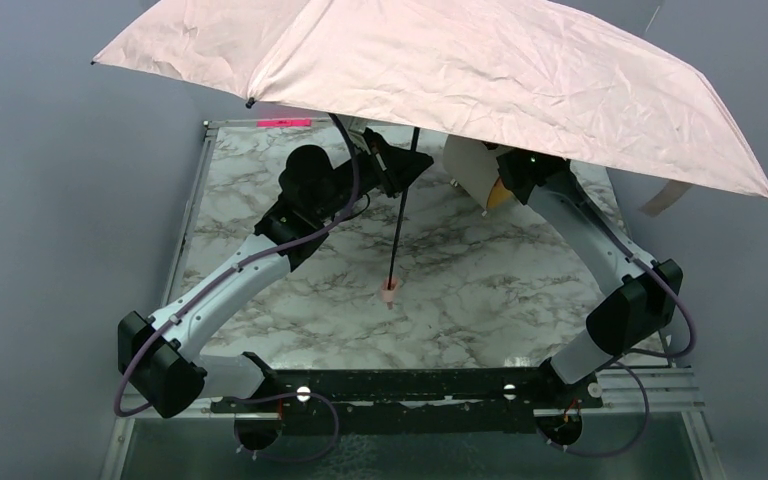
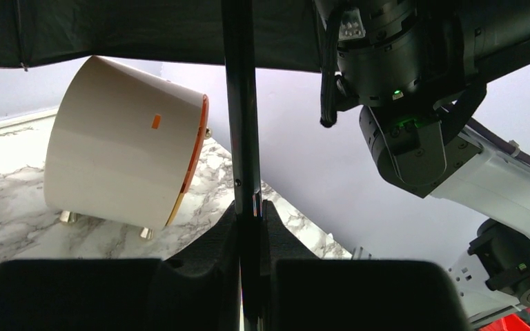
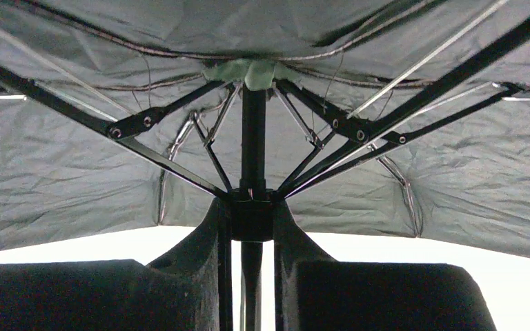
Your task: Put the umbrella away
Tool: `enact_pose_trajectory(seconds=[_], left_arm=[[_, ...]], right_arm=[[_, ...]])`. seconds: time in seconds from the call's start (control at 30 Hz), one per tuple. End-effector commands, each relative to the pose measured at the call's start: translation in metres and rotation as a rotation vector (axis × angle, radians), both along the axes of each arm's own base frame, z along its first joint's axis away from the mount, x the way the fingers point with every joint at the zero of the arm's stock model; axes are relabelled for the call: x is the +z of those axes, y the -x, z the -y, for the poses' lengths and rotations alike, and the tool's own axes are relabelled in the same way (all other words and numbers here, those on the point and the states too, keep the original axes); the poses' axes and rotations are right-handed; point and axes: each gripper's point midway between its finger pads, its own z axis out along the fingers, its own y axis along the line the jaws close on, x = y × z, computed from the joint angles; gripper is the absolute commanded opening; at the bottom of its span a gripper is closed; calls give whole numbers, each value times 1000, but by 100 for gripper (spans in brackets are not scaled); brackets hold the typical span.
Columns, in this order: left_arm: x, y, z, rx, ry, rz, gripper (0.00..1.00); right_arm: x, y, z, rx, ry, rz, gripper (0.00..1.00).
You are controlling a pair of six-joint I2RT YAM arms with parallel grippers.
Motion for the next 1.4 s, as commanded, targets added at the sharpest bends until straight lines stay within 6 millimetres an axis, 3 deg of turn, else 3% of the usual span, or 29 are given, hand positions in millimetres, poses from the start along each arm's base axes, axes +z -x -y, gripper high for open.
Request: enact_pose_trajectory(seconds=[0.0, 0.43, 0.63, 0.77, 0.9, 1.0, 1.17, 1.37], left_arm=[[21, 8, -2, -15, 32, 71, 0], [55, -21, -12, 111, 95, 116, 0], [77, -46, -20, 161, 138, 154, 0], [92, -59, -24, 174, 154, 180, 0], [98, -66, -29, 187, 157, 193, 0], [85, -63, -29, 170, 134, 182, 0], [49, -47, -24, 94, 81, 135, 26], [6, -16, -25, -2, 24, 73, 44]], right_arm=[[-5, 4, 5, -16, 14, 23, 0], [-107, 31, -21, 89, 170, -127, 0], [-134, 35, -33, 130, 230, -163, 0], [-142, 31, -36, 132, 243, -177, 1], [-139, 28, -38, 138, 238, -181, 1], [-121, 23, -31, 90, 206, -172, 0], [-77, 13, -8, -7, 110, -148, 0], [-29, 7, 1, -53, 65, -46, 1]])
